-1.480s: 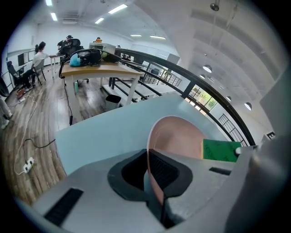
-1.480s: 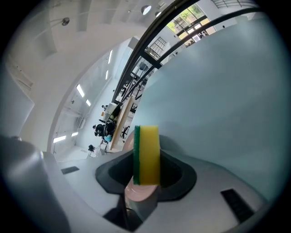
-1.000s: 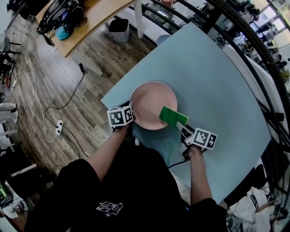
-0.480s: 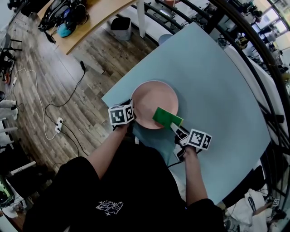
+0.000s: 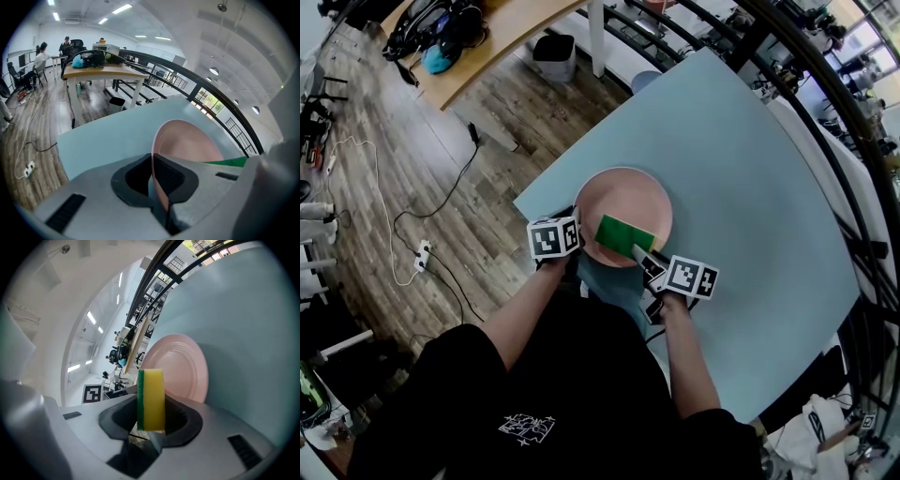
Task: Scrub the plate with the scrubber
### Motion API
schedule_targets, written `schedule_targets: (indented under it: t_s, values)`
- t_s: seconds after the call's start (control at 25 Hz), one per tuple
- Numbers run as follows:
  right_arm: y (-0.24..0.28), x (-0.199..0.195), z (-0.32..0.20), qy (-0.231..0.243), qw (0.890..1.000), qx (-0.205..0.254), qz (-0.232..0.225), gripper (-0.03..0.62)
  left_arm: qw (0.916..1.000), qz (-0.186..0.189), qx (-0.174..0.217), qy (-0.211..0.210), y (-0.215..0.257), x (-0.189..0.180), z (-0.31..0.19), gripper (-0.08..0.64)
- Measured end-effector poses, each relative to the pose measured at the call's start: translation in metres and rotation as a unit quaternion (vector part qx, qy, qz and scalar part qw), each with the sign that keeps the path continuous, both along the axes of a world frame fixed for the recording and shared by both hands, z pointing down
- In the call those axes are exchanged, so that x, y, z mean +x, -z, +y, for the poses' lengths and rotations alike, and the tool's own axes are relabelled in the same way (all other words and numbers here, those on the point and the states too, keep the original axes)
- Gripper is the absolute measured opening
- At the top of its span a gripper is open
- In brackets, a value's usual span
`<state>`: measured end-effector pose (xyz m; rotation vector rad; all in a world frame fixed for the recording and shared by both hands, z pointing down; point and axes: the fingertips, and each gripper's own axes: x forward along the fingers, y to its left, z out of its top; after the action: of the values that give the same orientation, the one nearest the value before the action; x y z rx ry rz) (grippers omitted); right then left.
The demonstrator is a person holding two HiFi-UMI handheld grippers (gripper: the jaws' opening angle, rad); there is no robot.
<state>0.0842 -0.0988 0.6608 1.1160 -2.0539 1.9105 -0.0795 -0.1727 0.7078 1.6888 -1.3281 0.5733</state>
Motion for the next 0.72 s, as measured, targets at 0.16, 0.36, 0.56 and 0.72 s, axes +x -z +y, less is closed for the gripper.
schedule_targets:
  t_s: [0.16, 0.36, 0.56, 0.72]
  values:
    - [-0.001, -0.016, -0.01, 0.001, 1.0, 0.002, -0.002, 0.129, 1.0, 0.001, 0.001, -0.005, -0.001, 0.001, 0.001, 0.018]
    - [-0.002, -0.028, -0.026, -0.004, 1.0, 0.006, -0.003, 0.129, 0.9999, -0.003, 0.004, -0.01, 0.001, 0.0, 0.001, 0.018]
    - [-0.002, -0.033, -0.044, -0.015, 1.0, 0.013, 0.0, 0.129, 0.9999, -0.003, 0.0, -0.013, -0.001, 0.001, 0.004, 0.018]
    - [-0.001, -0.028, -0.06, -0.03, 0.999, 0.019, 0.004, 0.129, 0.9999, -0.004, 0.002, -0.015, 0.0, 0.0, 0.003, 0.018]
